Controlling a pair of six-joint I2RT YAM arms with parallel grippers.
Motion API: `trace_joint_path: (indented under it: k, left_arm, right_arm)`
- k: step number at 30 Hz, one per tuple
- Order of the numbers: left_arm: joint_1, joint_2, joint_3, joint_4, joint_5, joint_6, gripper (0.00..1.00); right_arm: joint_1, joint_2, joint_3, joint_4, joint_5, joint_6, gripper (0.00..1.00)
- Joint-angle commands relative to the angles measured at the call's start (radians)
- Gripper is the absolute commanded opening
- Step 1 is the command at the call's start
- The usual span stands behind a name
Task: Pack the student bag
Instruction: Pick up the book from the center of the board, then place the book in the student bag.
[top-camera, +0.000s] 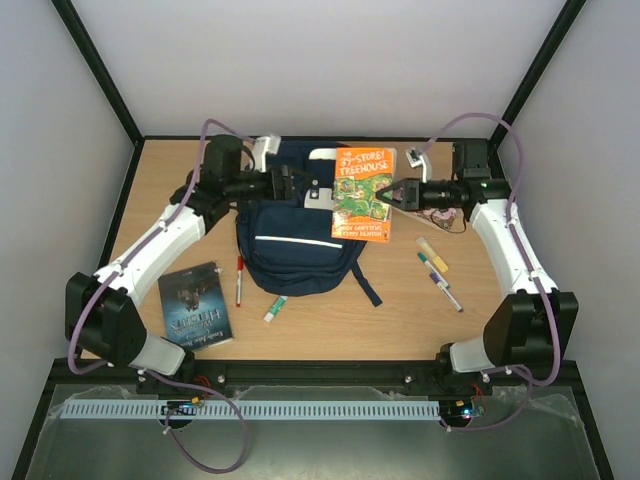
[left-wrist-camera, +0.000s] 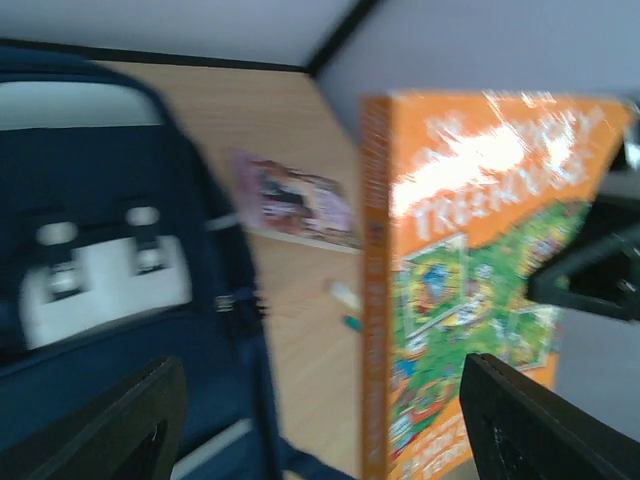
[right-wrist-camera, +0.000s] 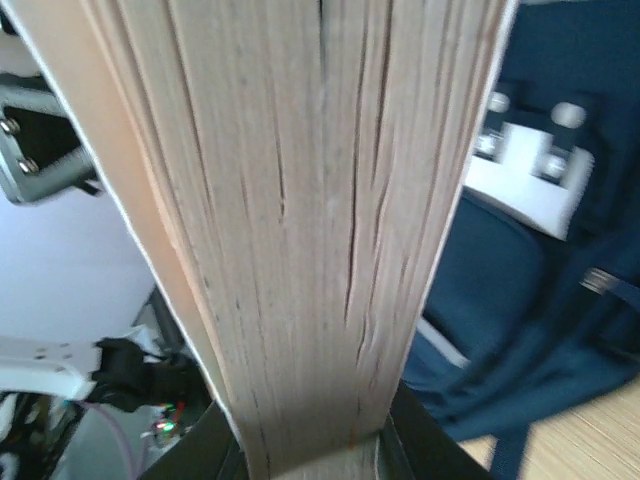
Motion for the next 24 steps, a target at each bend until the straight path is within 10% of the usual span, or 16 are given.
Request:
trace_joint_path:
  k: [1, 14, 24]
  left_arm:
    - [0.093, 0.035, 0.028, -0.207, -0.217, 0.035, 0.78]
    - [0.269, 0.286, 0.055, -0.374, -0.533, -0.010, 0.75]
    - [0.267, 0.390, 0.027, -0.325, -0.499, -0.045, 0.71]
  right_arm:
    - [-0.069, -0.007, -0.102, 0.034, 0.057, -0.073, 0.01]
    - [-0.086, -0.114, -0.368, 0.140, 0.147, -0.133, 0.01]
    - [-0.087, -0.070, -0.381, 0.155, 0.223, -0.136, 0.01]
